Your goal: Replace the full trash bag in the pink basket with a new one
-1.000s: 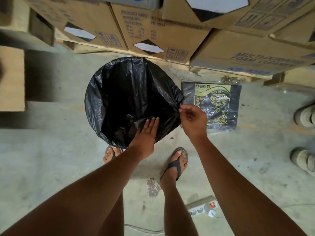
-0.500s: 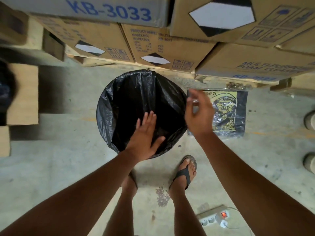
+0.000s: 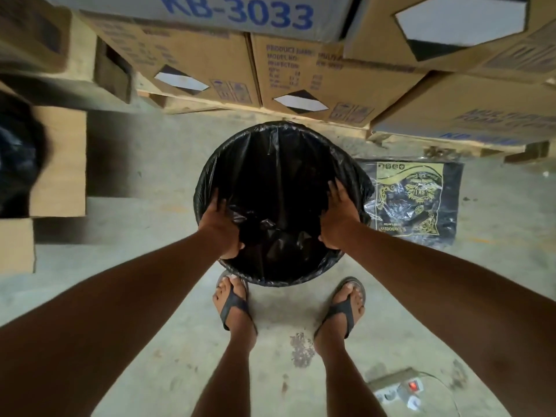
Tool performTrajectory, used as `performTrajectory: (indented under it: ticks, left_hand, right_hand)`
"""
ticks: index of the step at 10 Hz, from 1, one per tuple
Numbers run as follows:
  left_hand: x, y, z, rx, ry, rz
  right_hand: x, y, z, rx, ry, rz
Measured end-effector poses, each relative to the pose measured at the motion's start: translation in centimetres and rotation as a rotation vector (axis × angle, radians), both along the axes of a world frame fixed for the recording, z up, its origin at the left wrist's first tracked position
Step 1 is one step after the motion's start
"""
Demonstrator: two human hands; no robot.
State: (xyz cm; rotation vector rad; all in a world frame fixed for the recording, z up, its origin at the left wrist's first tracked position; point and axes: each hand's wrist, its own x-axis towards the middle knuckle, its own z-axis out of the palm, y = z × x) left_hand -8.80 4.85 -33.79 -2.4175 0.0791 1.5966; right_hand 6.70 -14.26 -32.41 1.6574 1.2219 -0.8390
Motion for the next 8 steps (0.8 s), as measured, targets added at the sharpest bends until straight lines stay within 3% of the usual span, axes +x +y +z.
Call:
performTrajectory:
  ticks: [2,3,4,5,6,7,8]
  left_hand:
    - [0.3,-0.9,-1.1,-0.027,-0.095,0.150]
    - [0.4,-1.1,-0.5,-0.110,-0.248,0.243]
    - [-0.2,-1.4,-0.6,-0.166,-0.106,0.212]
    - [-0.4,-0.6,-0.1,-0.284,-0.192,0.275]
    - [-0.9,-1.2,2.2,-0.399,-0.501,0.438]
    - [-0.1,-1.8,6.6,-0.439,-0.669,0.589]
    - [-1.7,-4.1,11.1,-0.482,-0.711,0.704]
  right_hand:
    - [-0.6,0.6,-0.6,0.033,-0.074,-0.047]
    - [-1.4,0.5,-1.1,0.255,0.064,-0.200]
    - [-2.2,-0.1,-1.1,0.204,0.260,-0.300]
    - [-2.1,-0.4,-0.8,0.229,0.279,-0.404]
    - [-2.8,-1.0,-0.1,0.463,0.285,-0.525]
    - [-3.0,-1.1,3.3,0.662,0.312,-0.672]
    - [-5.3,-3.3,7.9,0.830,0.339,-0.822]
